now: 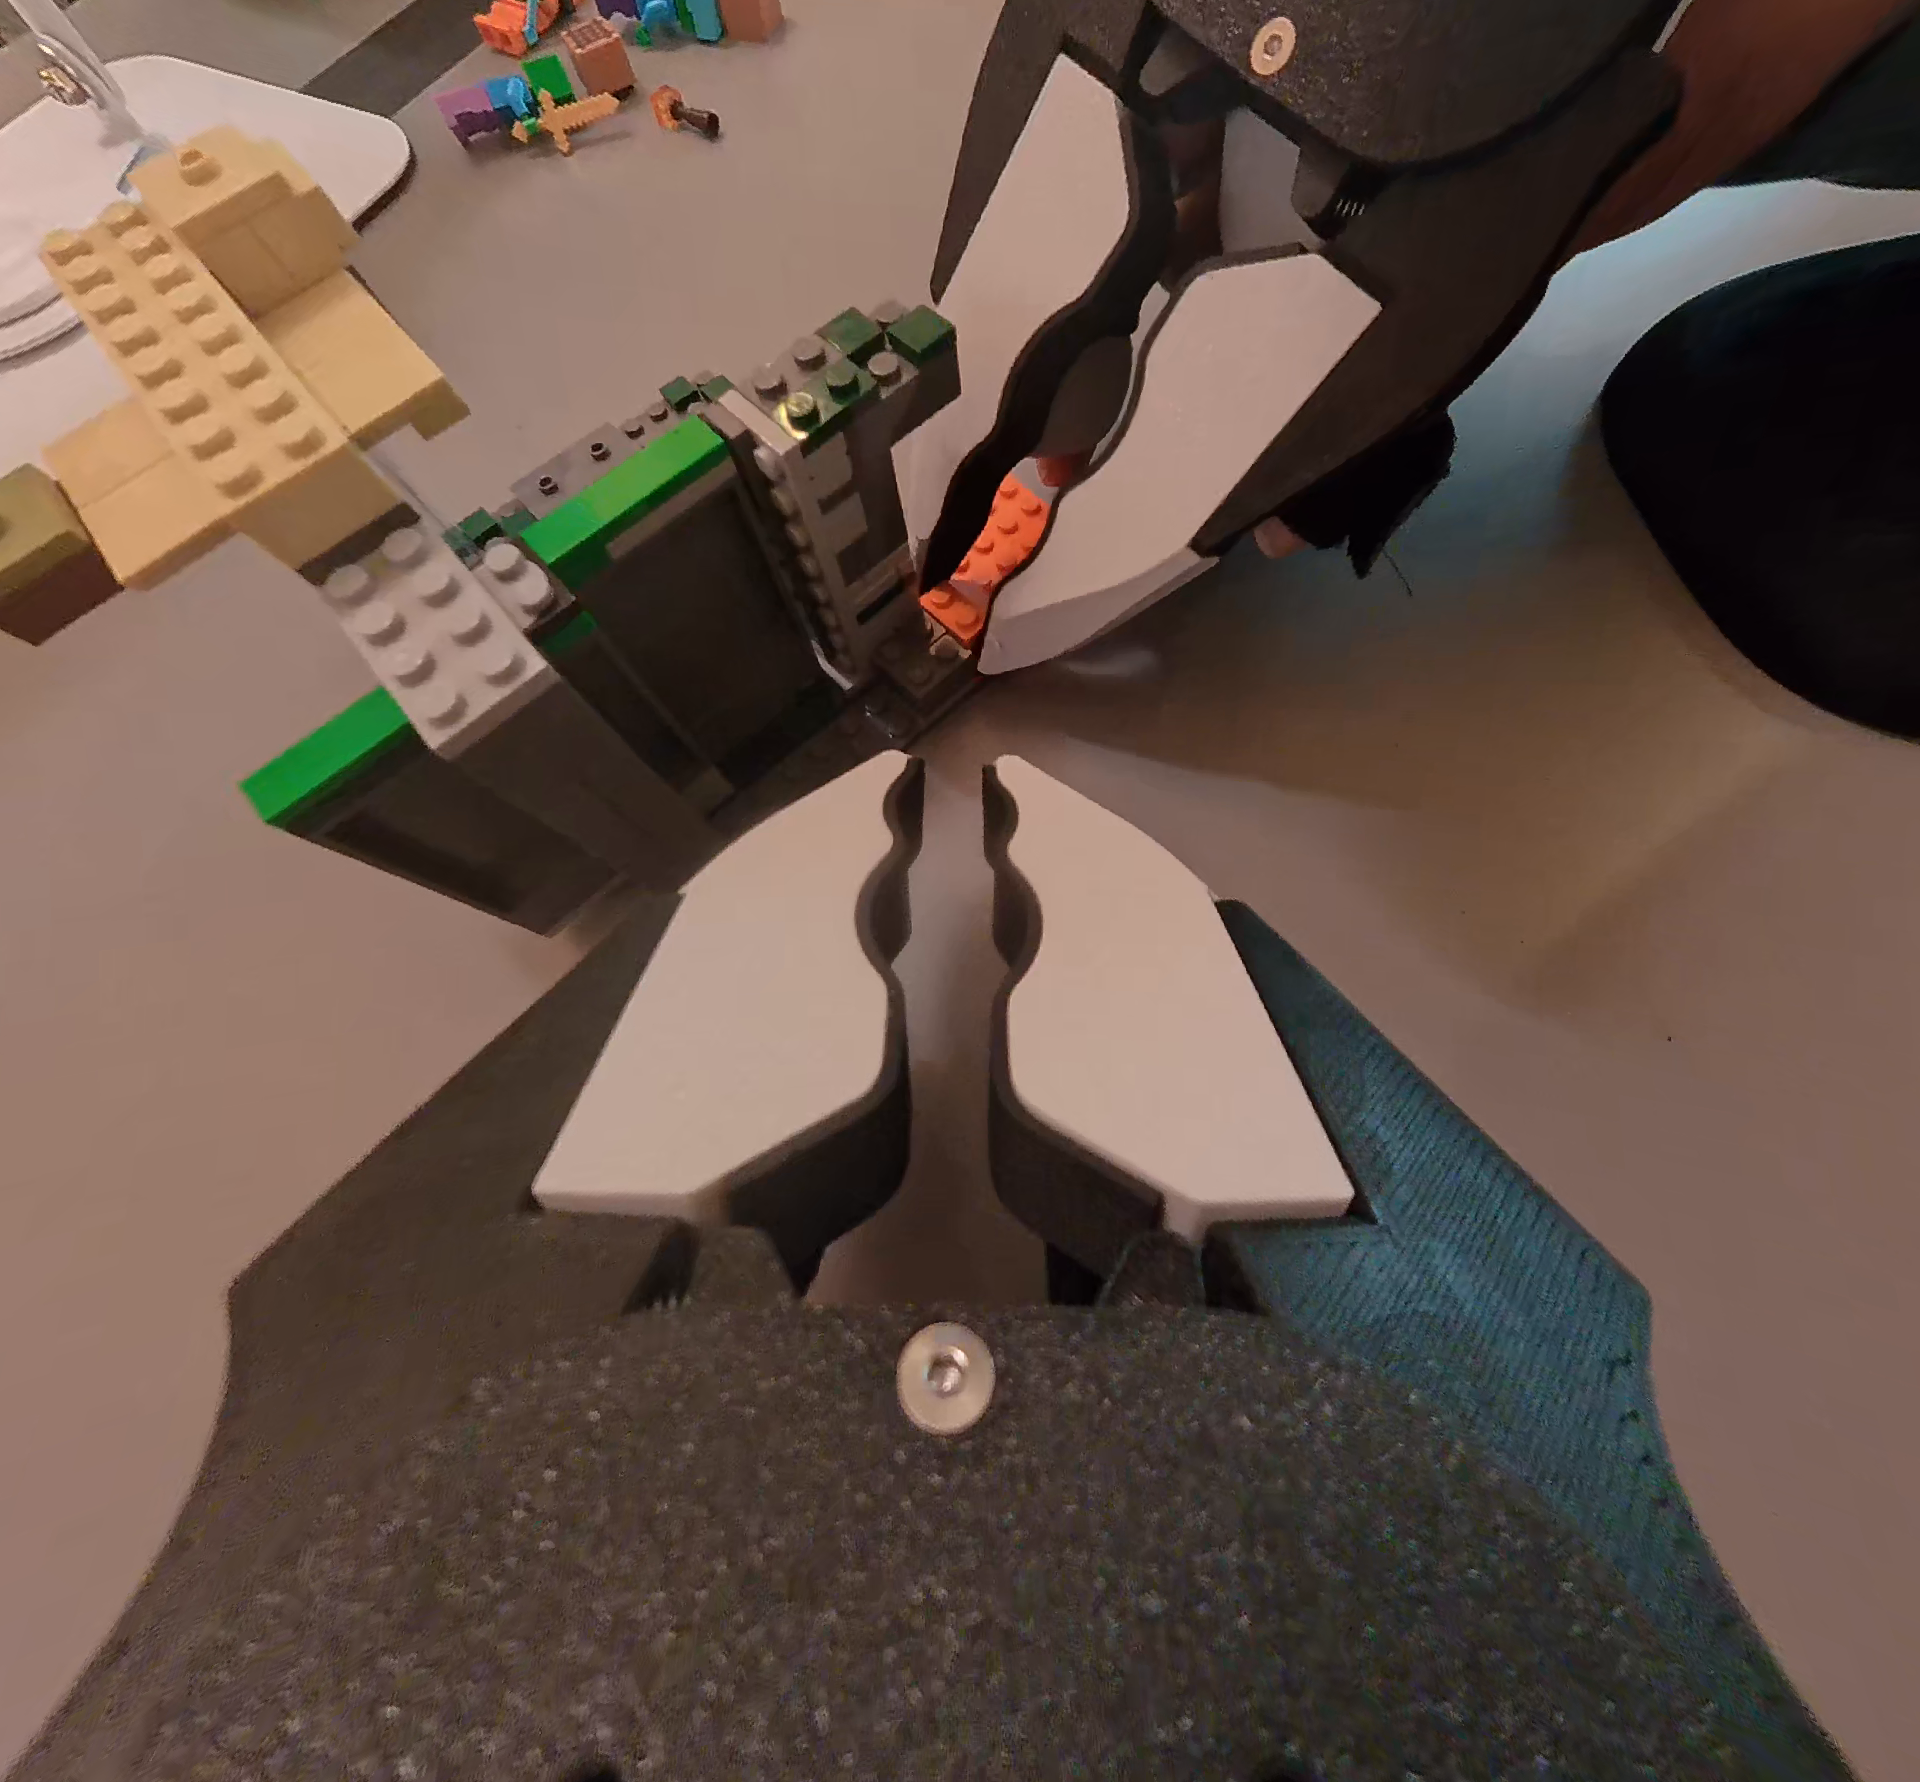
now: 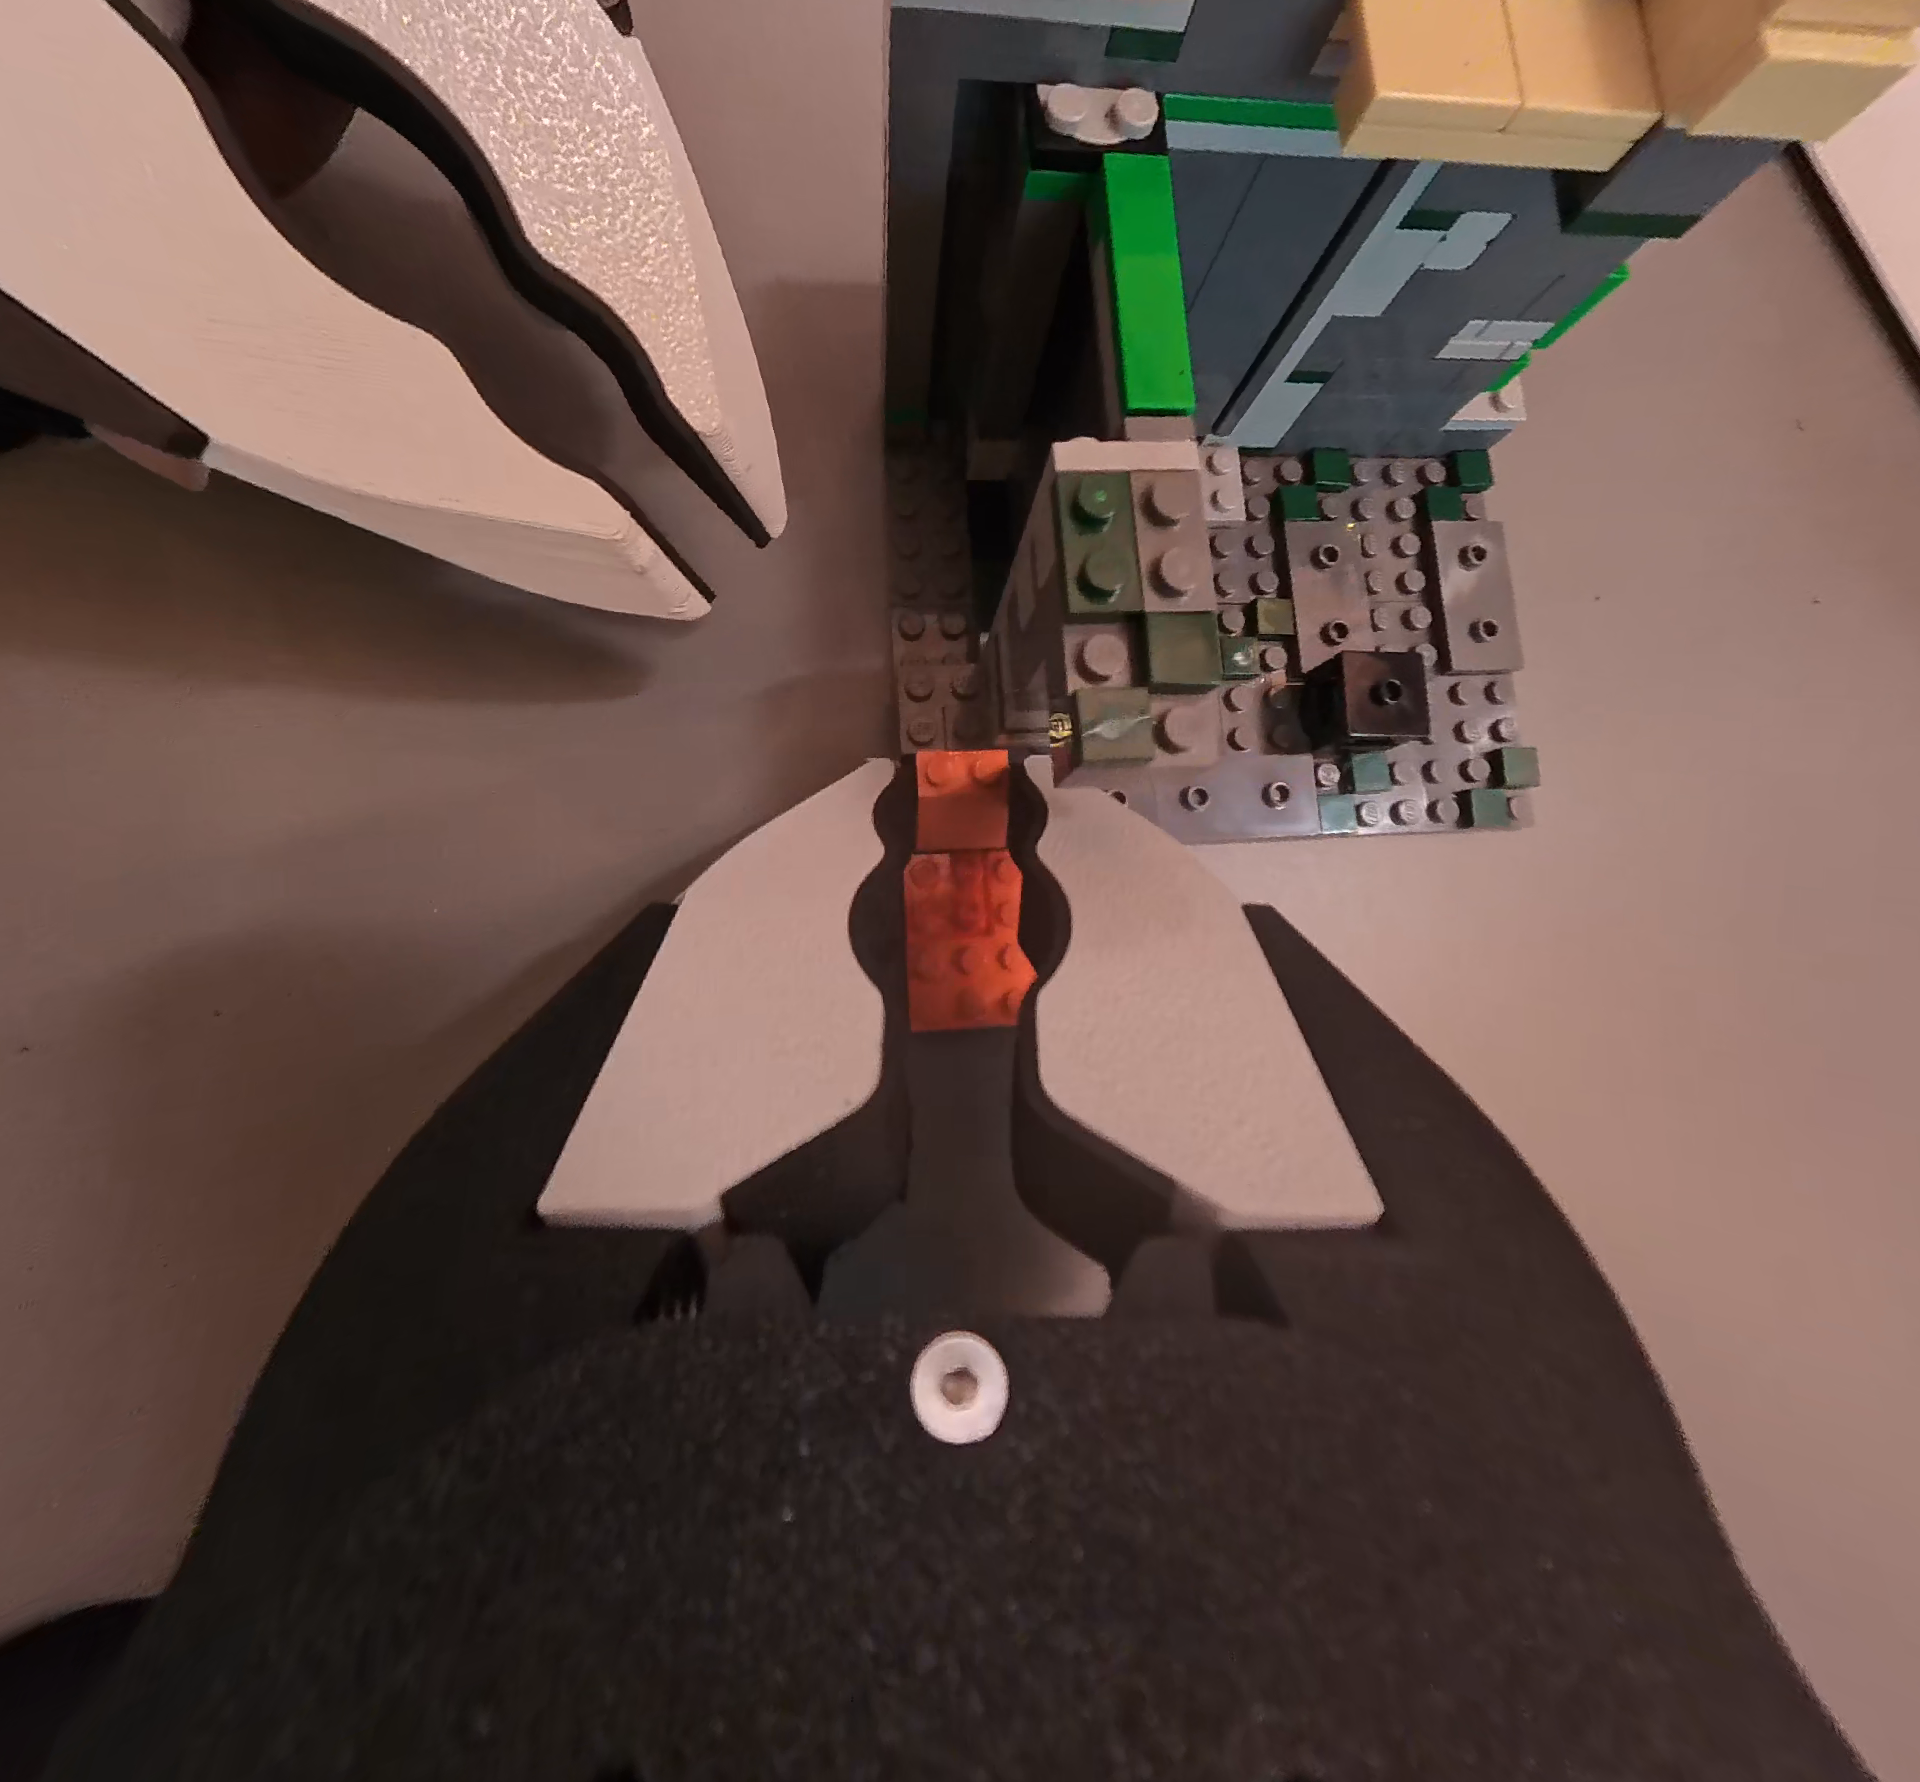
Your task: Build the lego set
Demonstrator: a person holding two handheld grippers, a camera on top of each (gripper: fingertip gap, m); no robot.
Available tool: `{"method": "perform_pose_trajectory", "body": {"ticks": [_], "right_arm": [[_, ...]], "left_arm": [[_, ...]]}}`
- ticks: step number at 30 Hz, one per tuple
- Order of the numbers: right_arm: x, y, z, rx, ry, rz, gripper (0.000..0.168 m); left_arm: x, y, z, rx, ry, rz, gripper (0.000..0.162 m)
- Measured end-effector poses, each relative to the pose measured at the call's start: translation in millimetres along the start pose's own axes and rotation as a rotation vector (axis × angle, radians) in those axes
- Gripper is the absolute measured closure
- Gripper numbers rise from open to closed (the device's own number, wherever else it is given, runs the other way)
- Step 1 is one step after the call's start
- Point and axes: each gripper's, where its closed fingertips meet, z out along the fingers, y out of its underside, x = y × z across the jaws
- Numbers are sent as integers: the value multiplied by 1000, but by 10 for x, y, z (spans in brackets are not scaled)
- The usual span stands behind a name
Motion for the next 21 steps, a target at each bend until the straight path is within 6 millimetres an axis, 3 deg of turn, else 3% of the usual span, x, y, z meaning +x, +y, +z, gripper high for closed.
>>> {"method": "perform_pose_trajectory", "body": {"ticks": [14,21], "right_arm": [[12,15,-2,8,-3,-4,149],[-6,16,-98,62,-35,50,141]], "left_arm": [[1,19,20,-9,2,1,152],[2,20,22,-10,-2,6,152]]}}
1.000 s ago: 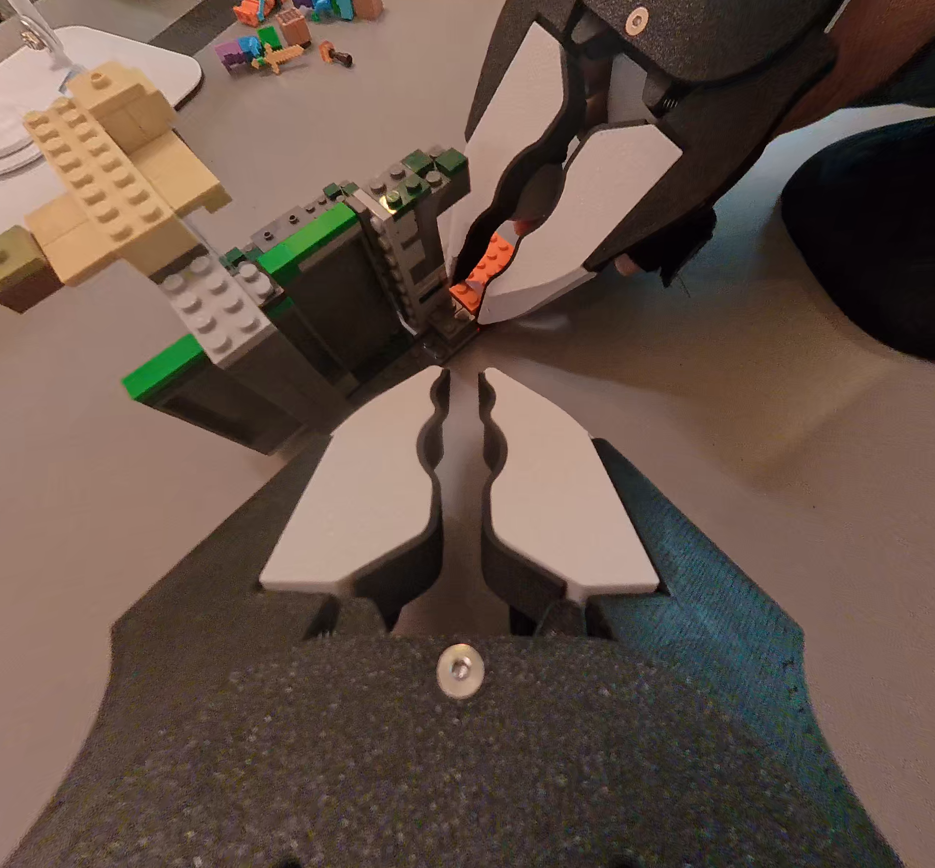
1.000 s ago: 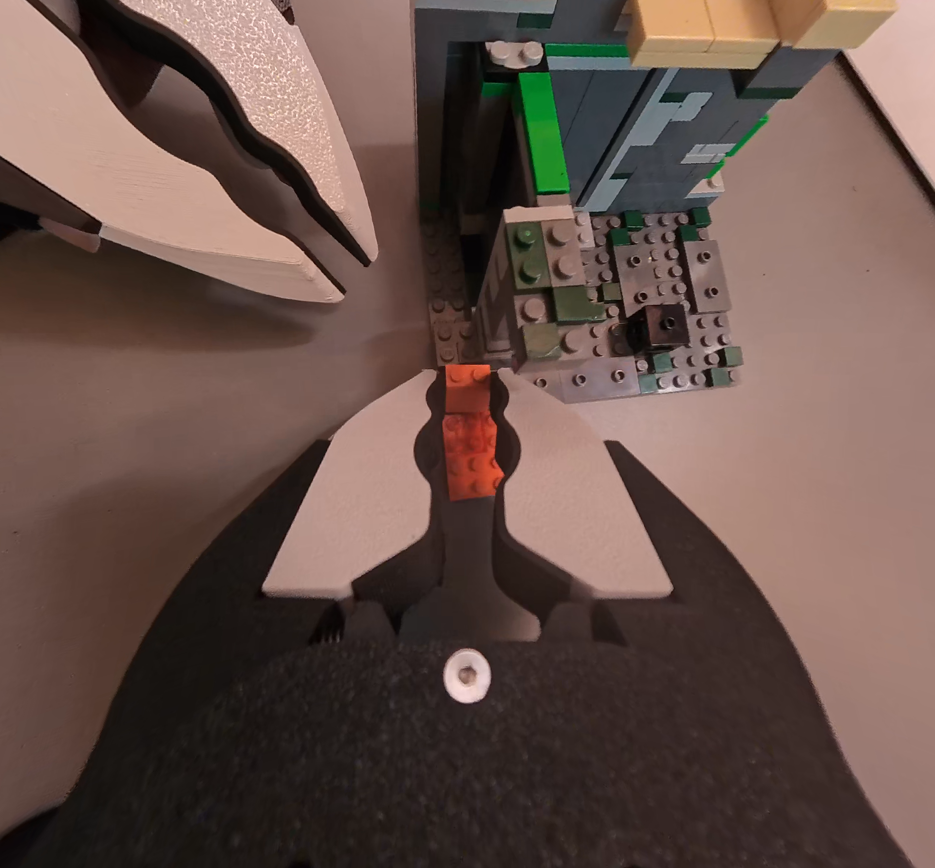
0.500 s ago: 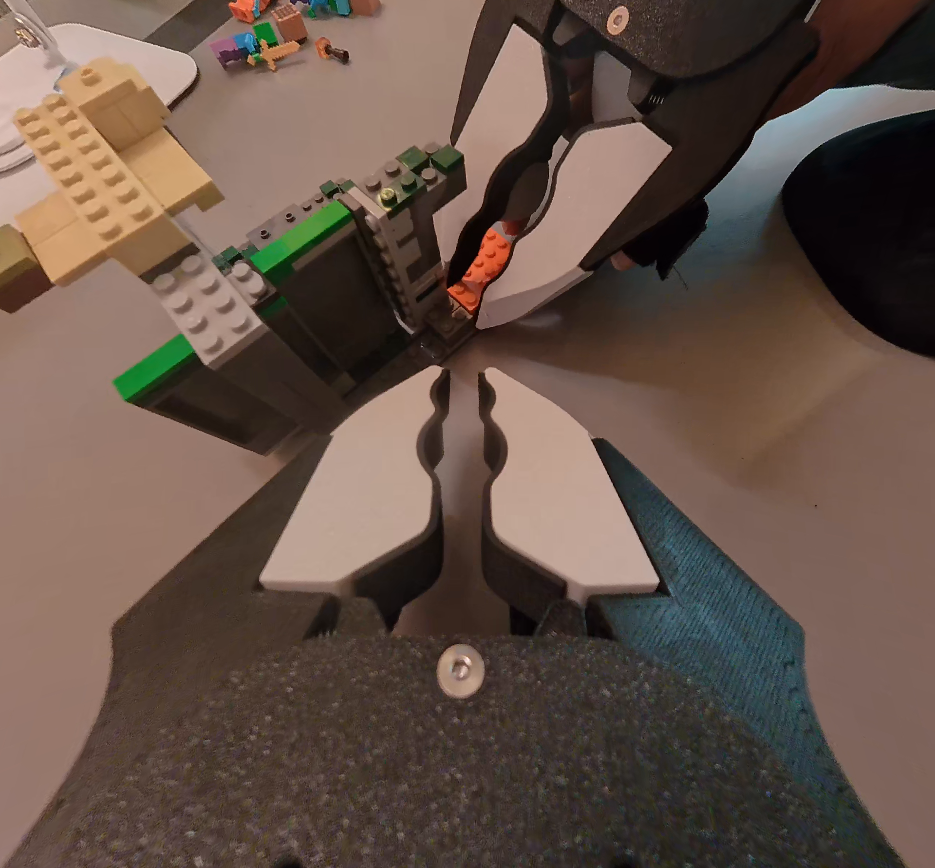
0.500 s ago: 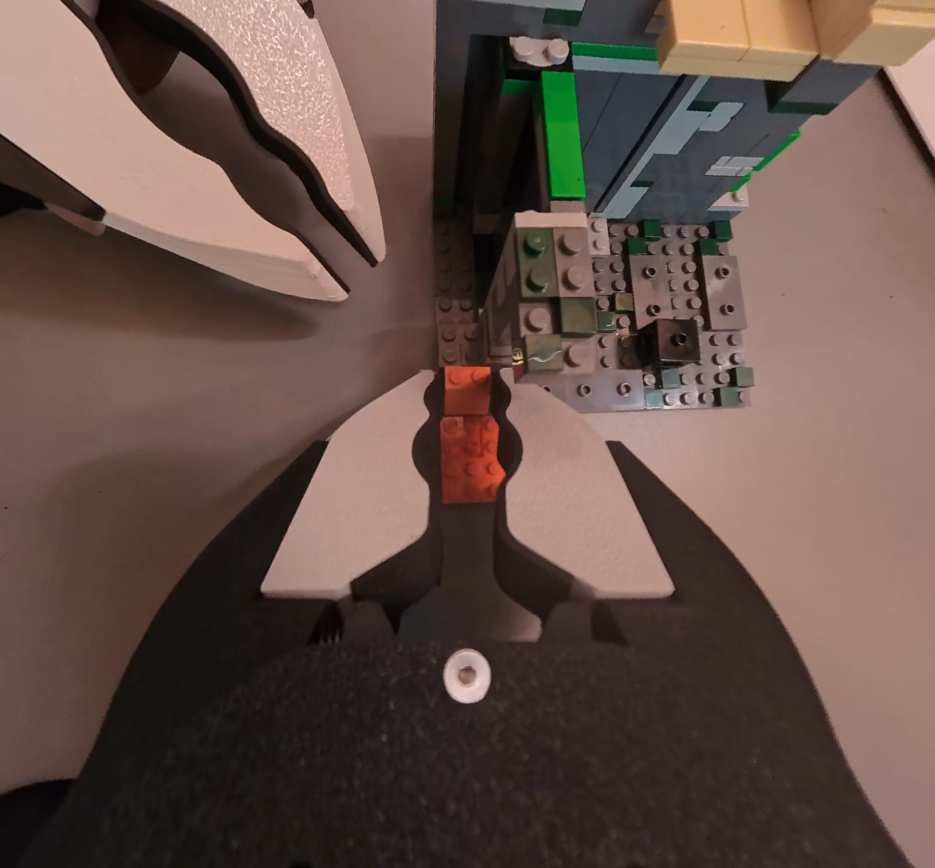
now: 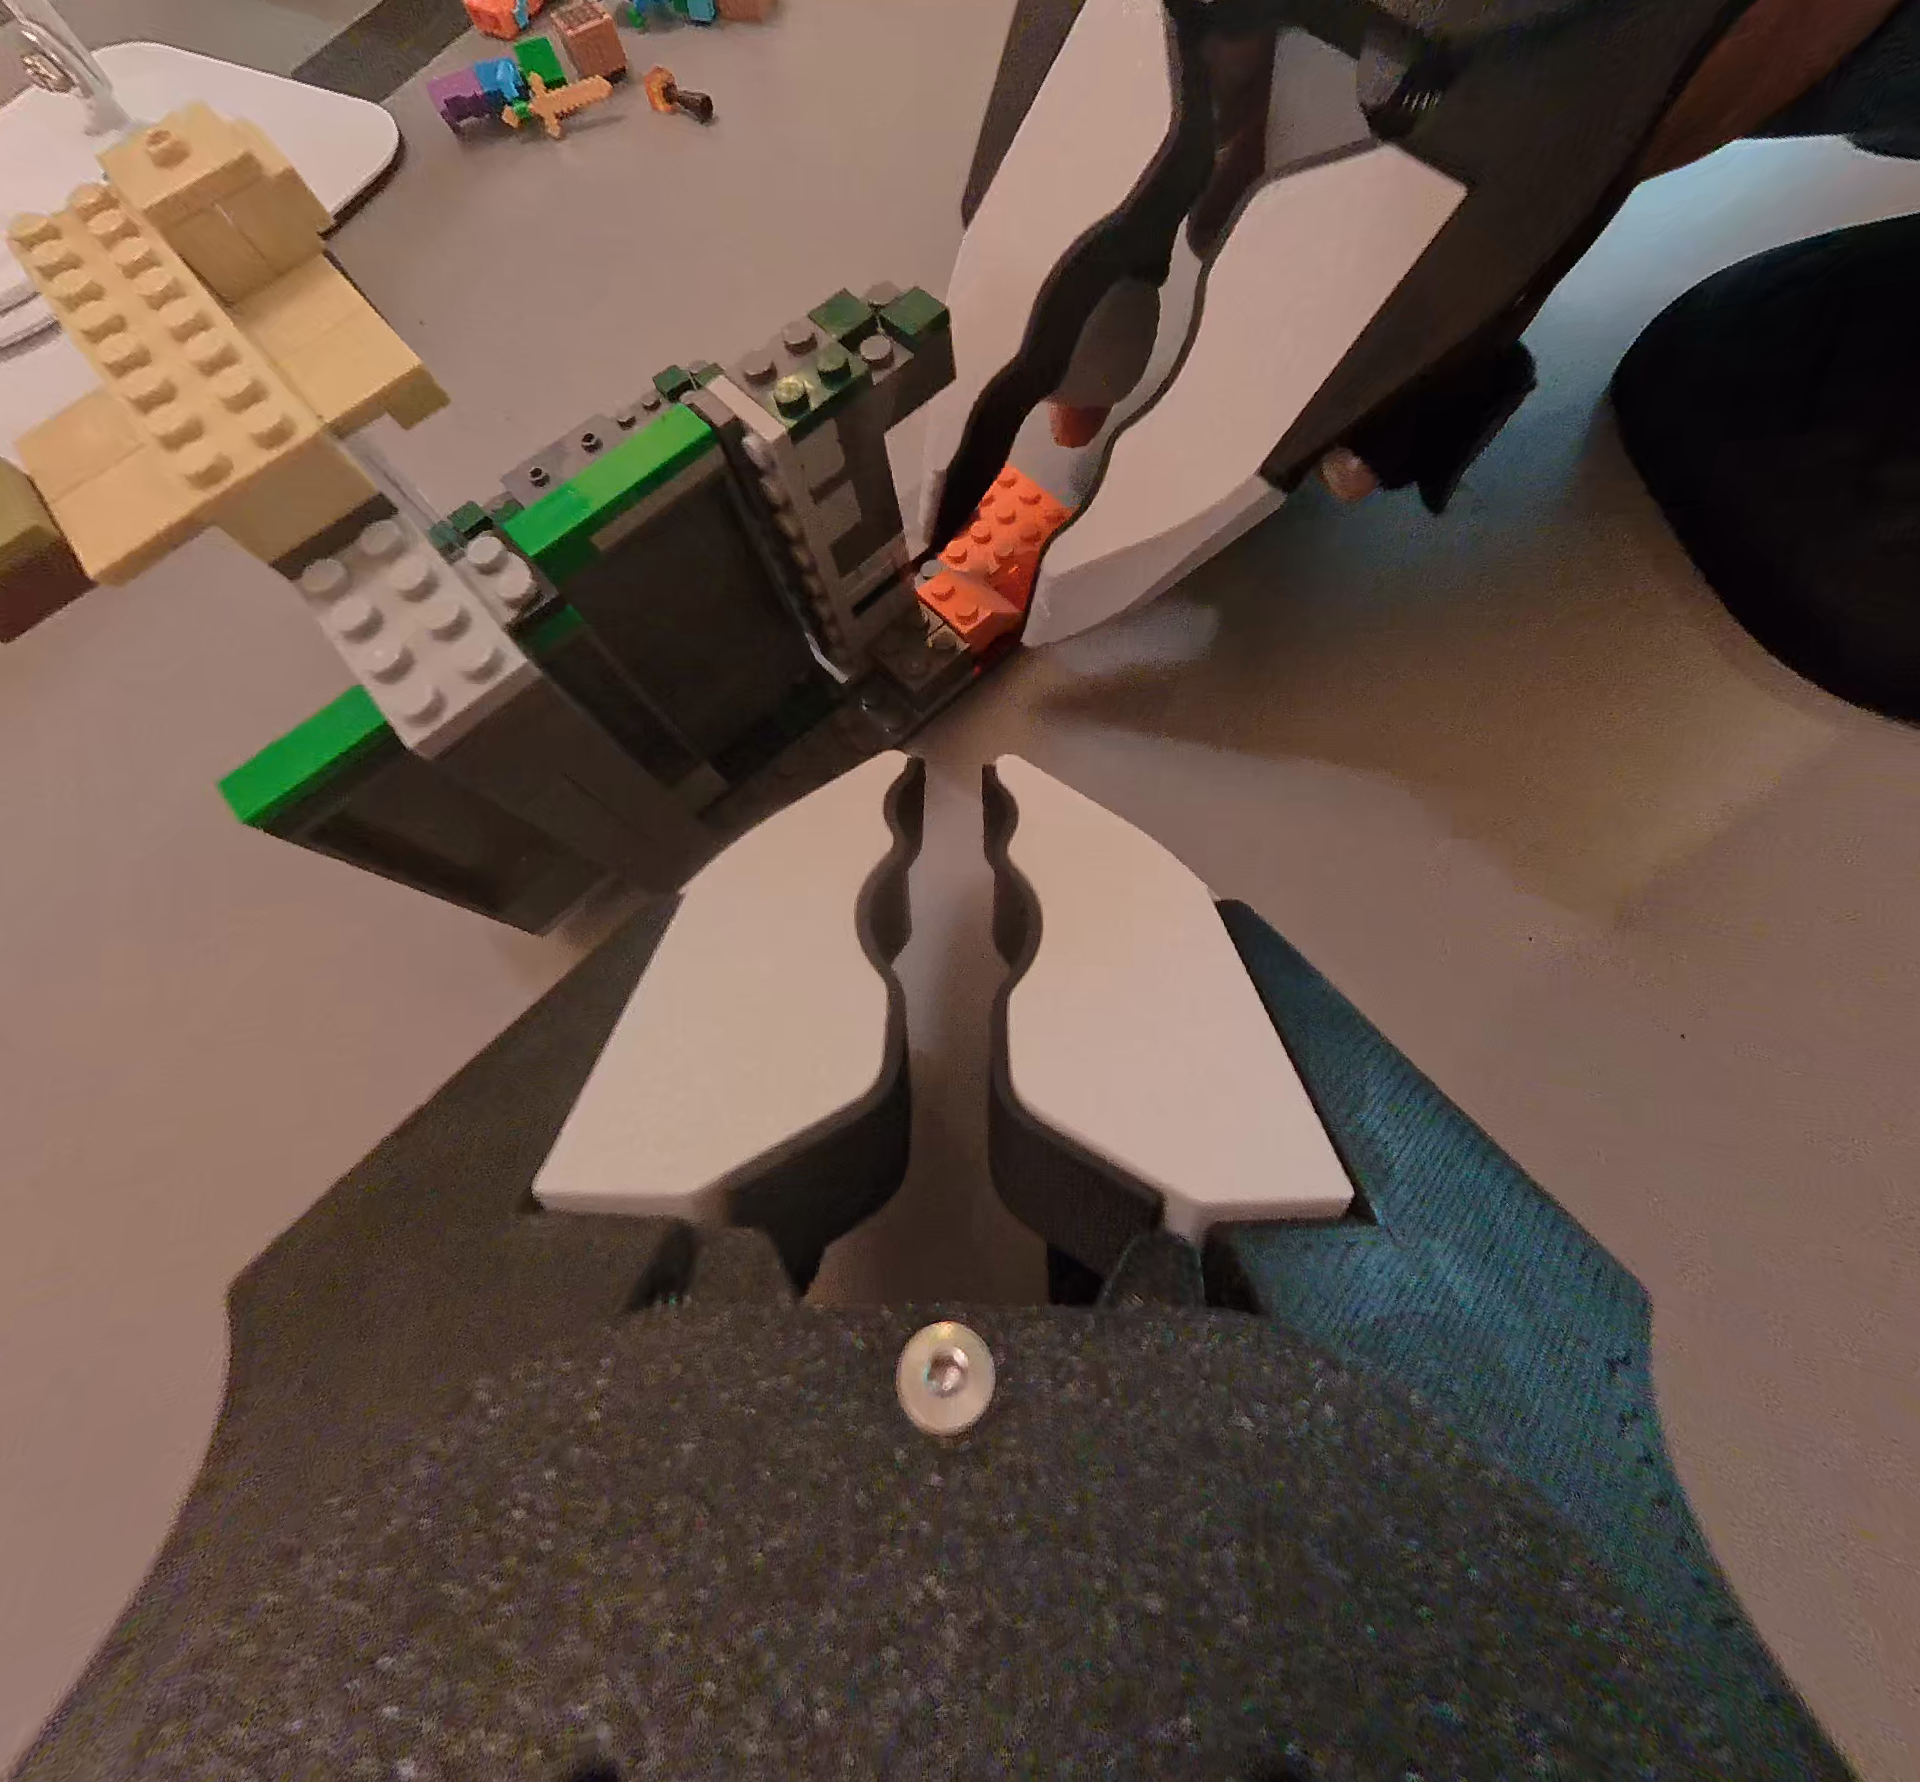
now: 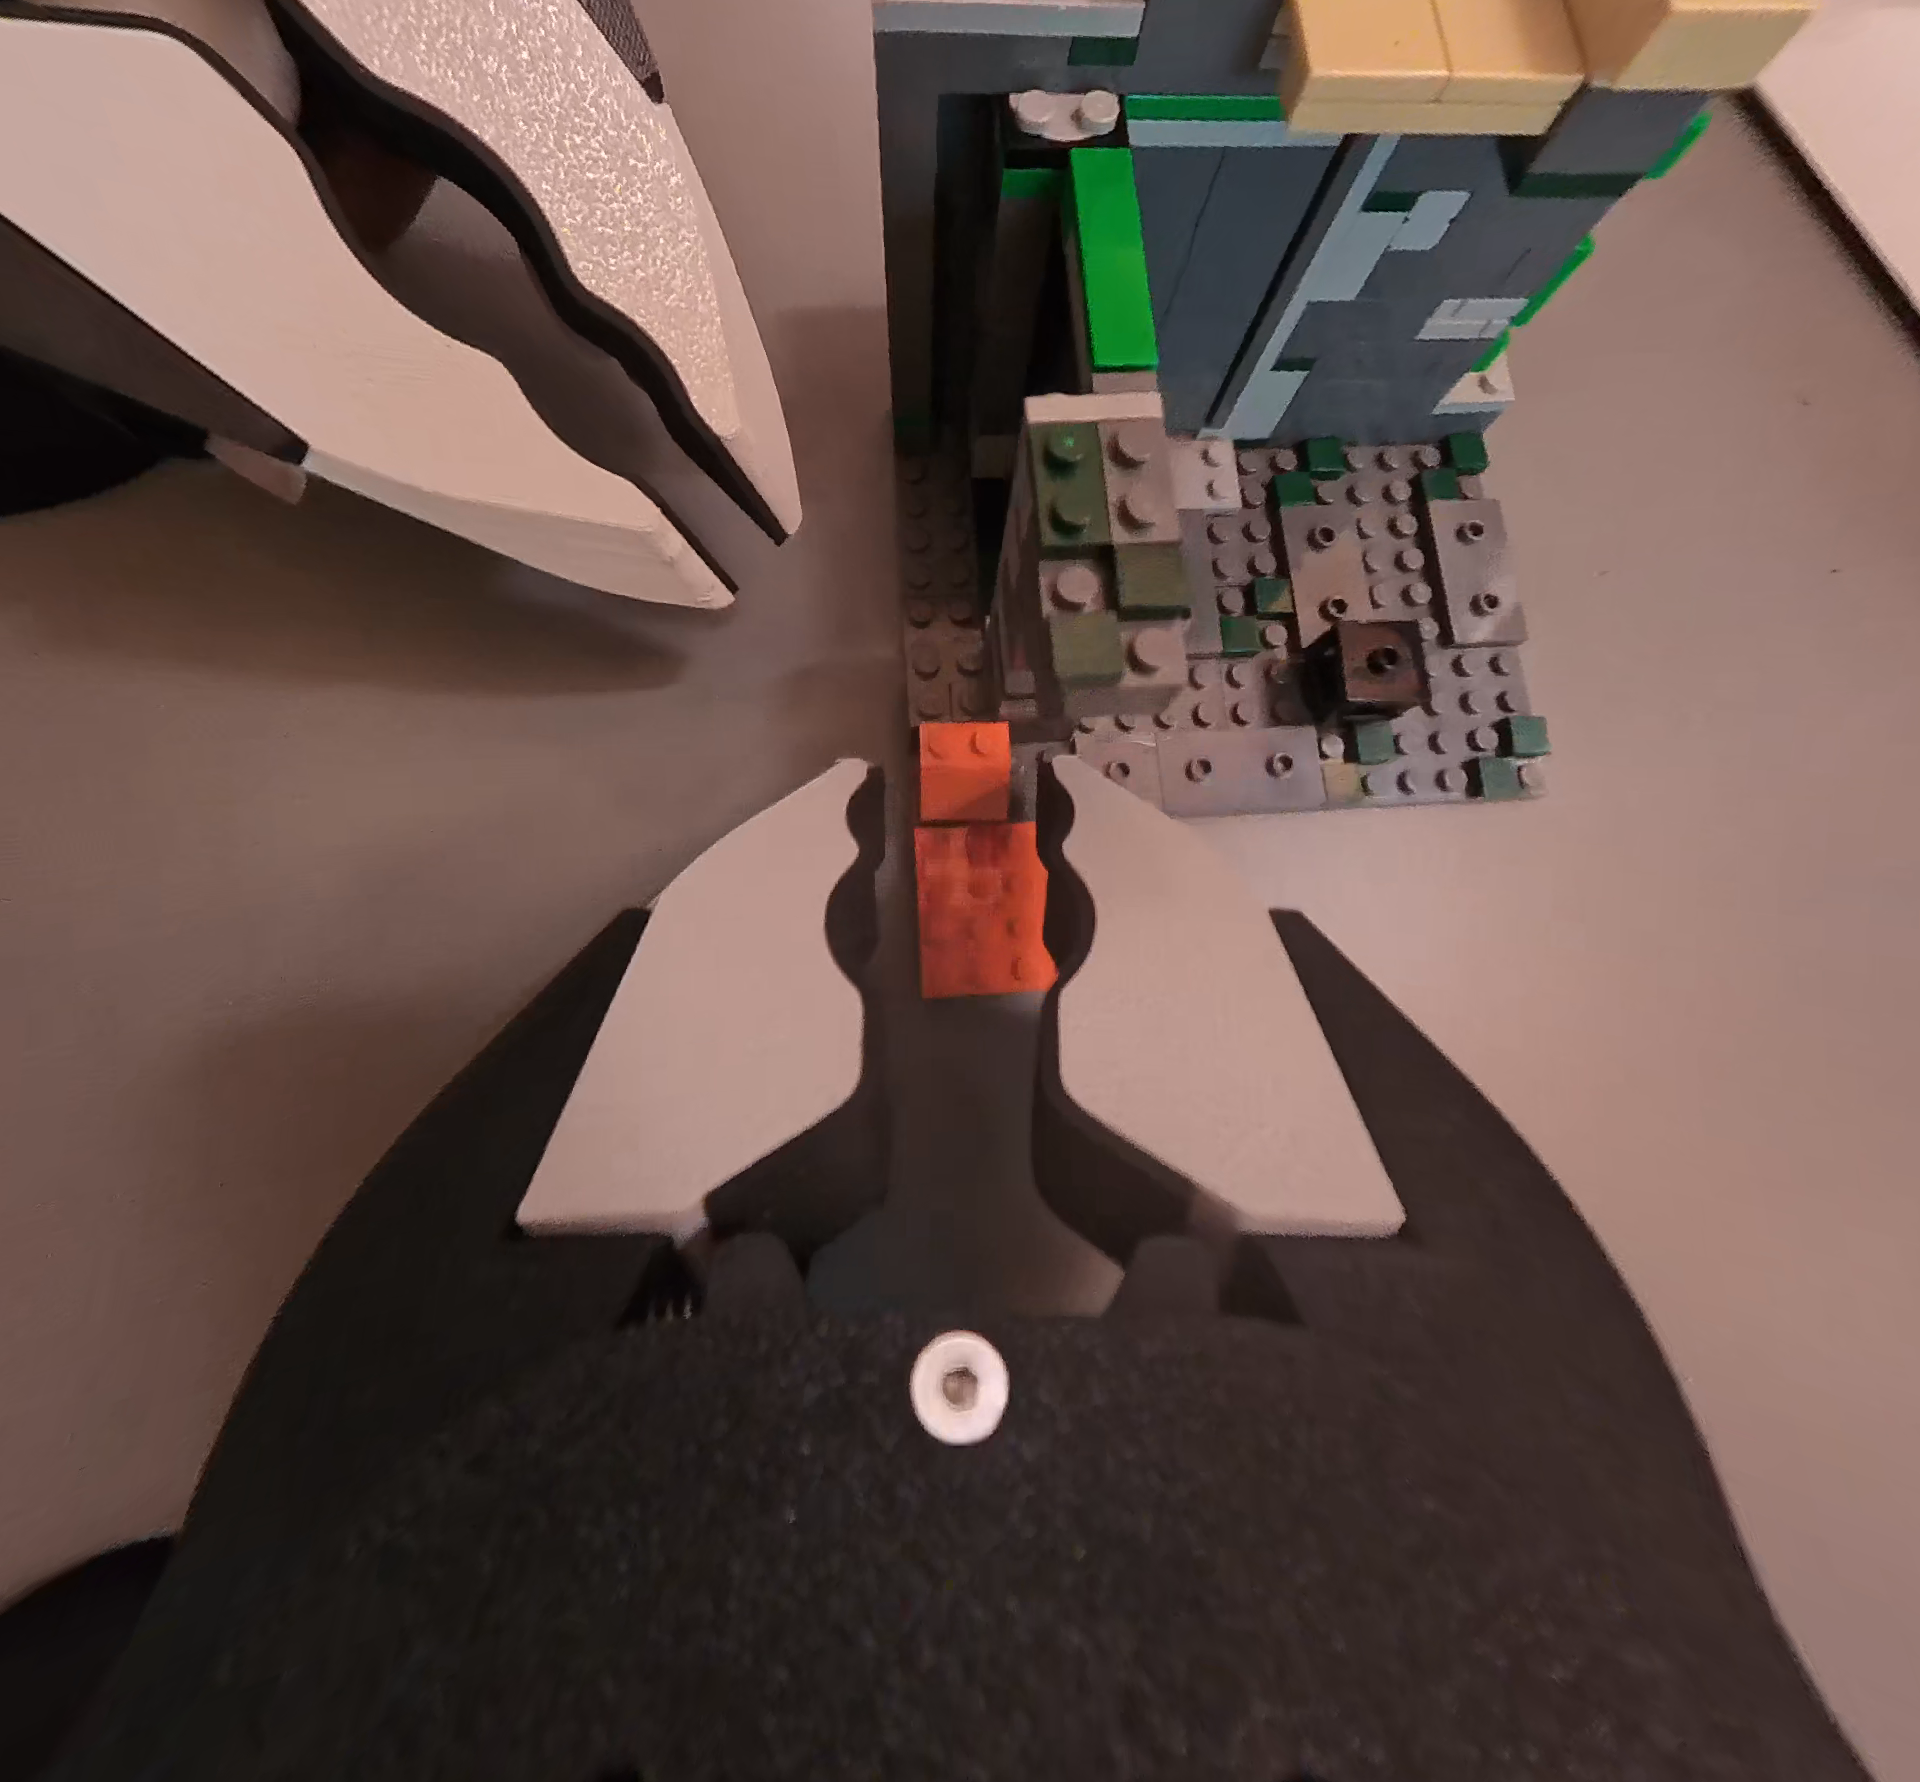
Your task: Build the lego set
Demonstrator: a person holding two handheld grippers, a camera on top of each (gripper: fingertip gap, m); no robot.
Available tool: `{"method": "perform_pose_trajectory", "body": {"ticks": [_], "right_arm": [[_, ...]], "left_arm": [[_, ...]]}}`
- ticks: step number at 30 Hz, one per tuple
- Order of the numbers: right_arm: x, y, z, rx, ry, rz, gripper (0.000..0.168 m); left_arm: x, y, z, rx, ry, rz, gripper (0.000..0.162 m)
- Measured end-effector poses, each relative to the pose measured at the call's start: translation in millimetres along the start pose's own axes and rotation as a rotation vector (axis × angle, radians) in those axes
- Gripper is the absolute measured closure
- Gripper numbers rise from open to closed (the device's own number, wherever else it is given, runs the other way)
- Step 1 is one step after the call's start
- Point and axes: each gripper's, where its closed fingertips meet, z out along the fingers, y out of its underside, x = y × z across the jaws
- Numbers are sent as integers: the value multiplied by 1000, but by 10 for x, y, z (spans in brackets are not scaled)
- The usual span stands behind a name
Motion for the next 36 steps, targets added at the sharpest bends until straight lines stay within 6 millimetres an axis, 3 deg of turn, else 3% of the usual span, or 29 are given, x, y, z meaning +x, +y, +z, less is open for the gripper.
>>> {"method": "perform_pose_trajectory", "body": {"ticks": [14,36], "right_arm": [[13,-96,-15,49,11,69,164],[-6,-61,4,-58,-162,136,168]], "left_arm": [[8,4,16,-3,10,2,152],[31,11,59,-11,33,3,152]]}}
